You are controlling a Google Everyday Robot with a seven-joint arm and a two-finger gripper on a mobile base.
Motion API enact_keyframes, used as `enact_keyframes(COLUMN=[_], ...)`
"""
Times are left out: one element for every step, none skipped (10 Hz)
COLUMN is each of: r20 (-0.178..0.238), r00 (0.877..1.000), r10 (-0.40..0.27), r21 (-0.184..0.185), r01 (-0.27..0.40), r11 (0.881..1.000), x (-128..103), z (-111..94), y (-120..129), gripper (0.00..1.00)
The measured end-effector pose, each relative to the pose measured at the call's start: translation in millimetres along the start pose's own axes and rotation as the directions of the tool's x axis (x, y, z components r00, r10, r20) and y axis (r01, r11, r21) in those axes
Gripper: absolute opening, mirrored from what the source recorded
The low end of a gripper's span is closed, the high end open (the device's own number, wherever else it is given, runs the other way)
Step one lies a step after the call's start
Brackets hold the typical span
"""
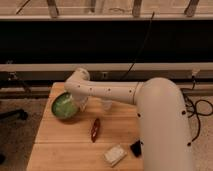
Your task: Drag the ceramic bowl in a circle
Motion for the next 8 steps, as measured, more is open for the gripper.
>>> enact_keyframes(r20=[0.018, 0.031, 0.040, 0.048, 0.059, 0.069, 0.075, 0.080], r00=[1.000, 0.999, 0.998, 0.998, 0.997, 0.996, 0.996, 0.997], r10=[-0.021, -0.036, -0.044, -0.051, -0.055, -0.050, -0.042, -0.022], r21=[0.009, 0.010, 0.008, 0.004, -0.016, -0.035, -0.051, -0.070], r01=[0.021, 0.036, 0.044, 0.050, 0.056, 0.053, 0.046, 0.027], r11=[1.000, 0.999, 0.999, 0.999, 0.998, 0.998, 0.998, 0.997], x=[-10.9, -19.6, -26.2, -32.3, -39.9, -44.7, -46.4, -46.5], z=[0.9, 1.0, -0.3, -1.1, -2.0, -2.6, -3.2, -4.1], y=[-5.1, -3.9, 0.3, 5.0, 15.4, 27.6, 37.9, 53.5], gripper=[0.00, 0.00, 0.00, 0.00, 0.00, 0.00, 0.00, 0.00])
